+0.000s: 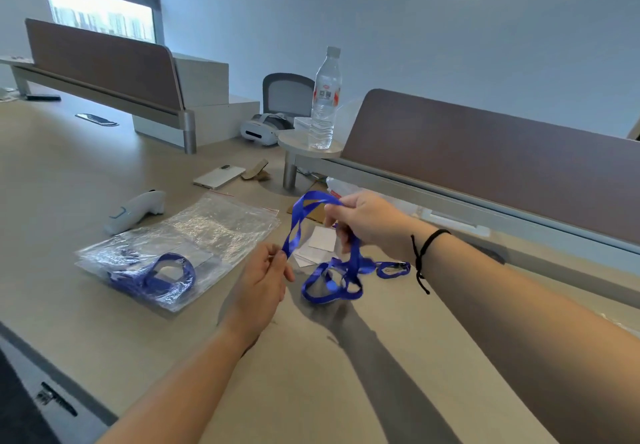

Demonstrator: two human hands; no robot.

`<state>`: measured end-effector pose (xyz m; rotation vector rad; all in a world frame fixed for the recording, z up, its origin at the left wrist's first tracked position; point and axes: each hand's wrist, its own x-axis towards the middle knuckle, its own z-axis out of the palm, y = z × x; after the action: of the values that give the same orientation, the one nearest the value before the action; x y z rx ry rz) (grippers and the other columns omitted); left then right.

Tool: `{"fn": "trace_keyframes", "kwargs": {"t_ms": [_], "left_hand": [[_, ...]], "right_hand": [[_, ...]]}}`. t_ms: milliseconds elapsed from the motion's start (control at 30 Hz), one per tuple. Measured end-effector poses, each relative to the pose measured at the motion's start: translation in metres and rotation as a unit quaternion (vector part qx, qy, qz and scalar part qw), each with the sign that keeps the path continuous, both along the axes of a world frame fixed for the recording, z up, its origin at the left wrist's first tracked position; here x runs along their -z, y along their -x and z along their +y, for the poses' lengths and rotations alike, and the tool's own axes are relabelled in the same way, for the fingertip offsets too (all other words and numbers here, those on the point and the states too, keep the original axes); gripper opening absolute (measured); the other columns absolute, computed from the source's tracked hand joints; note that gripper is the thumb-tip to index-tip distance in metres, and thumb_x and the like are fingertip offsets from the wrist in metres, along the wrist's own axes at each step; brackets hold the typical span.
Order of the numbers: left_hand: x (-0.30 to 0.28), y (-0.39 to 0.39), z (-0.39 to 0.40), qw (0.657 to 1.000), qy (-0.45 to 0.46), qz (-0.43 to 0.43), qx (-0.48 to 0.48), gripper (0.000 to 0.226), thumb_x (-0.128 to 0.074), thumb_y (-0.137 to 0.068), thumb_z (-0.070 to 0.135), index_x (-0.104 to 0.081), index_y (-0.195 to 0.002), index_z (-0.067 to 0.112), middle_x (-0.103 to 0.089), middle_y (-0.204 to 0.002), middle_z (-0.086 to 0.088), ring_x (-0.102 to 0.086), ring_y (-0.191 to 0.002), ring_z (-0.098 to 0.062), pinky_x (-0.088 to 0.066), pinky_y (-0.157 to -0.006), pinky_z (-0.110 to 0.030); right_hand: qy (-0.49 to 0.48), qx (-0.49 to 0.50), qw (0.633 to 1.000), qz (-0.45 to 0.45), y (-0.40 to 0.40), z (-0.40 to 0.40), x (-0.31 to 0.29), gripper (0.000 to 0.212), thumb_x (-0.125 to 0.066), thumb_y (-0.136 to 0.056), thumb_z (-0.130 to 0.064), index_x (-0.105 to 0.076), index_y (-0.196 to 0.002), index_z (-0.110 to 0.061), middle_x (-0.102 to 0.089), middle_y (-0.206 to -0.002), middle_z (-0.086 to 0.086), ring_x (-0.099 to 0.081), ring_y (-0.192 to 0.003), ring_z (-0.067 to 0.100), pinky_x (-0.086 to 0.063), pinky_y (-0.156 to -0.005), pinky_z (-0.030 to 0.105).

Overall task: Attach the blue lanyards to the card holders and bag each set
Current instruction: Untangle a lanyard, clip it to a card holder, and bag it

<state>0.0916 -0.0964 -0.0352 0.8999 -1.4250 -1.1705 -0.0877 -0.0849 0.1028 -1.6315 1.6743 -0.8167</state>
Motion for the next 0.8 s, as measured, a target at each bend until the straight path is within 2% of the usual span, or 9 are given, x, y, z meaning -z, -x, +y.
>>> {"fn": "trace_keyframes", "kwargs": {"t_ms": [100, 167, 233, 300, 433, 533, 600, 733, 800], "left_hand": [[-0.002, 0.004, 0.005, 0.999, -0.004, 0.007, 0.047, 0.019, -0.052, -0.103, 0.025, -0.056, -0.085, 0.030, -0.069, -0.089, -0.006, -0.047, -0.055, -0.014, -0.039, -0.055, -0.029], [-0.006, 0.005, 0.012, 0.997, -0.009, -0.004, 0.077, 0.012, -0.070, -0.090, 0.030, -0.059, -0.089, 0.034, -0.071, -0.091, 0.005, -0.064, -0.068, -0.009, -0.051, -0.063, -0.029], [-0.010, 0.005, 0.018, 0.993, -0.005, -0.060, 0.097, 0.034, -0.084, -0.077, 0.024, -0.060, -0.100, 0.032, -0.072, -0.094, 0.011, -0.071, -0.085, -0.004, -0.056, -0.072, -0.021], [-0.010, 0.005, 0.019, 0.989, 0.009, -0.116, 0.090, 0.044, -0.090, -0.071, 0.013, -0.062, -0.102, 0.029, -0.073, -0.089, 0.013, -0.069, -0.080, 0.005, -0.050, -0.069, -0.009], [-0.003, 0.002, 0.008, 0.980, 0.032, -0.188, 0.060, 0.021, -0.082, -0.081, 0.020, -0.070, -0.096, 0.029, -0.074, -0.083, 0.008, -0.067, -0.073, -0.003, -0.050, -0.071, -0.020], [0.000, 0.000, 0.006, 0.985, -0.003, -0.123, 0.123, 0.012, -0.069, -0.094, 0.017, -0.070, -0.083, 0.021, -0.061, -0.061, -0.005, -0.053, -0.053, -0.020, -0.047, -0.055, -0.035], [0.000, 0.002, 0.006, 0.987, -0.028, -0.090, 0.133, 0.019, -0.064, -0.098, 0.014, -0.068, -0.079, 0.015, -0.052, -0.056, -0.007, -0.042, -0.050, -0.021, -0.038, -0.048, -0.032], [0.001, 0.004, 0.002, 0.983, 0.018, -0.171, 0.071, 0.018, -0.065, -0.097, 0.019, -0.070, -0.084, 0.008, -0.060, -0.055, 0.003, -0.052, -0.046, -0.009, -0.044, -0.050, -0.027], [0.001, 0.004, 0.002, 0.984, 0.020, -0.163, 0.063, 0.019, -0.062, -0.098, 0.022, -0.071, -0.088, 0.008, -0.062, -0.059, 0.001, -0.055, -0.050, -0.006, -0.045, -0.052, -0.023]], "right_hand": [[-0.061, -0.024, 0.994, -0.083, -0.012, 0.007, 0.010, 0.033, -0.045, -0.106, -0.030, -0.063, -0.089, -0.009, -0.059, -0.063, 0.007, -0.059, -0.061, 0.024, -0.058, -0.076, 0.044], [-0.056, -0.024, 0.985, -0.161, -0.021, 0.011, 0.011, 0.031, -0.045, -0.106, -0.029, -0.062, -0.092, -0.008, -0.058, -0.063, 0.007, -0.056, -0.062, 0.025, -0.057, -0.078, 0.046], [-0.051, -0.020, 0.976, -0.209, -0.028, 0.012, 0.011, 0.030, -0.046, -0.106, -0.029, -0.062, -0.097, -0.007, -0.058, -0.064, 0.007, -0.058, -0.061, 0.024, -0.057, -0.075, 0.044], [-0.046, -0.013, 0.976, -0.212, -0.031, 0.013, 0.012, 0.030, -0.046, -0.106, -0.030, -0.063, -0.098, -0.007, -0.059, -0.064, 0.007, -0.058, -0.060, 0.022, -0.057, -0.069, 0.038], [-0.006, 0.046, 0.987, -0.156, -0.023, 0.014, 0.017, 0.034, -0.045, -0.106, -0.033, -0.066, -0.090, -0.012, -0.057, -0.061, 0.004, -0.054, -0.055, 0.018, -0.049, -0.060, 0.032], [0.008, 0.084, 0.986, -0.140, -0.007, 0.019, 0.026, 0.035, -0.043, -0.106, -0.032, -0.064, -0.088, -0.012, -0.053, -0.056, 0.004, -0.045, -0.048, 0.018, -0.039, -0.052, 0.032], [0.002, 0.119, 0.984, -0.133, 0.005, 0.022, 0.032, 0.035, -0.041, -0.107, -0.032, -0.064, -0.092, -0.010, -0.047, -0.053, 0.003, -0.039, -0.045, 0.015, -0.036, -0.049, 0.029], [-0.010, 0.189, 0.964, -0.185, 0.019, 0.027, 0.036, 0.037, -0.039, -0.108, -0.031, -0.064, -0.093, -0.009, -0.039, -0.054, 0.001, -0.030, -0.045, 0.012, -0.029, -0.048, 0.027], [-0.012, 0.200, 0.960, -0.194, 0.020, 0.029, 0.036, 0.037, -0.039, -0.108, -0.030, -0.065, -0.095, -0.008, -0.041, -0.054, 0.001, -0.031, -0.046, 0.012, -0.032, -0.049, 0.026]]}}
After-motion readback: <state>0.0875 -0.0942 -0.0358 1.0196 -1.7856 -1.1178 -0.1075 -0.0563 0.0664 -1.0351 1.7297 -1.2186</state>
